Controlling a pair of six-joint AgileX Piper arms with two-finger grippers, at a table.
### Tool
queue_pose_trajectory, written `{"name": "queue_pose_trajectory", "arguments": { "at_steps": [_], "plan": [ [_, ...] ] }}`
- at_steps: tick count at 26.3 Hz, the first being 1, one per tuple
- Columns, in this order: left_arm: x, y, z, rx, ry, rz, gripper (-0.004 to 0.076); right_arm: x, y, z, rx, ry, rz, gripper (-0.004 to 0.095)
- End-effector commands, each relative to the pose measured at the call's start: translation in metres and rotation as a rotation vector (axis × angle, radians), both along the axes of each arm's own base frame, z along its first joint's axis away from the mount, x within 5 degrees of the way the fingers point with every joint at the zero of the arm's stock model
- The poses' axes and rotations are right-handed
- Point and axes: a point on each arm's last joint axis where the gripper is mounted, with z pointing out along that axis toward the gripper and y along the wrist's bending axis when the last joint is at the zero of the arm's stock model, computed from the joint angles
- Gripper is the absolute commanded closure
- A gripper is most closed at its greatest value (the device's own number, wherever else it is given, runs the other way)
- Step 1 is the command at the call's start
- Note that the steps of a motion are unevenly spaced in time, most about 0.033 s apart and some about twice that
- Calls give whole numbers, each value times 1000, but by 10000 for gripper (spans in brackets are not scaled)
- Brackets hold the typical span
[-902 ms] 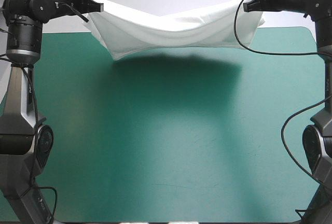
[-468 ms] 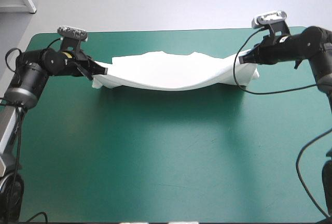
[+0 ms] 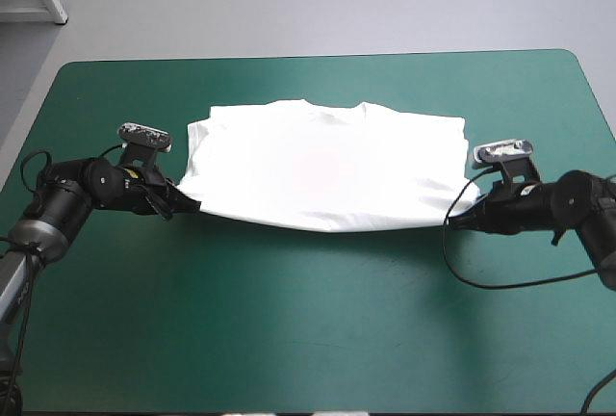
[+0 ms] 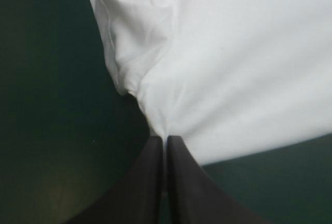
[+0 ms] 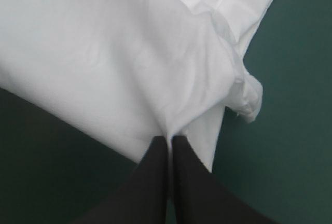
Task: Fold the cloth
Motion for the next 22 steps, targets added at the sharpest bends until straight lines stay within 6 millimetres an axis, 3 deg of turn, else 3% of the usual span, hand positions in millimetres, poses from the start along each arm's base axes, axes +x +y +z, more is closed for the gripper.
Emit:
{"name": "queue_pose_trajectory", "arguments": {
  "at_steps": [1, 13, 18, 22],
  "plan": [
    [-11, 0, 14, -24, -83, 12, 705, -17, -3, -3, 11, -47, -41, 921],
    [-70, 4, -43, 14, 175, -22, 705, -76, -8, -71, -31, 197, -94, 921],
    [-79, 5, -59, 24, 227, -23, 705, -80, -8, -76, -26, 215, -108, 921],
    [-81, 5, -60, 22, 250, -27, 705, -82, -9, -77, -37, 235, -109, 901]
  ]
}}
